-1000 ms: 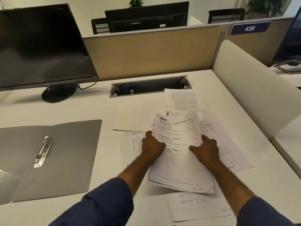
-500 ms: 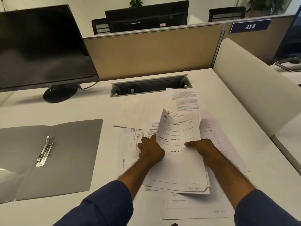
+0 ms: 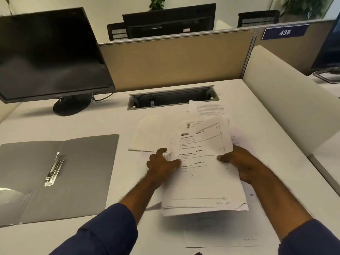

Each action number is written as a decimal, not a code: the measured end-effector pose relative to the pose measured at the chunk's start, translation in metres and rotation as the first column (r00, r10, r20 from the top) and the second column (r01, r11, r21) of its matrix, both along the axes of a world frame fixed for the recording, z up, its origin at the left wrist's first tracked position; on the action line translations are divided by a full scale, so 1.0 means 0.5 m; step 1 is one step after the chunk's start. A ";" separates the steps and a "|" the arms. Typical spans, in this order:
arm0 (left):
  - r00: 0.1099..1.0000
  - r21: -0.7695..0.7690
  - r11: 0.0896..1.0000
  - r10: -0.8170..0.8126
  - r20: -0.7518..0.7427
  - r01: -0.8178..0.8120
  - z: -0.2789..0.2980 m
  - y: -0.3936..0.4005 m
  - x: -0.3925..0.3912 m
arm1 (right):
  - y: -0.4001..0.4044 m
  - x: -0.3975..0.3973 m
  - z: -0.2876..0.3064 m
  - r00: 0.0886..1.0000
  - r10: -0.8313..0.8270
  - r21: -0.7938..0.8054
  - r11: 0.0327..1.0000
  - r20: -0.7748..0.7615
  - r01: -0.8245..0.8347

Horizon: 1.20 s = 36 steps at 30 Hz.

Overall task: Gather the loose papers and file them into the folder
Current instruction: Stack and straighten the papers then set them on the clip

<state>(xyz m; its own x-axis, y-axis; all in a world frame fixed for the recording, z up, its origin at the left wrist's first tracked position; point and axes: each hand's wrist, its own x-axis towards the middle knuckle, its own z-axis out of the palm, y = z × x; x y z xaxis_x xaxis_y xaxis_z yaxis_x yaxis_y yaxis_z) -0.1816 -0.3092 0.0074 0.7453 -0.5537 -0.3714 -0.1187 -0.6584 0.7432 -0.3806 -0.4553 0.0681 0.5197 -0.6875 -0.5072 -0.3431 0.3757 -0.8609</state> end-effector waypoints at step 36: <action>0.911 -0.008 0.961 -0.258 0.323 0.275 -0.006 0.023 0.053 | -0.067 -0.084 0.121 0.998 -0.067 -0.249 0.966 -0.009 0.063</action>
<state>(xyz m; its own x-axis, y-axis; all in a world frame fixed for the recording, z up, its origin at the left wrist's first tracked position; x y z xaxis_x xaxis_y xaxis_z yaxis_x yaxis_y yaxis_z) -0.1550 -0.2975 0.0046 0.6410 -0.7601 -0.1064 -0.5183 -0.5309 0.6705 -0.4227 -0.4886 0.1285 0.4622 -0.8252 -0.3247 -0.3409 0.1727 -0.9241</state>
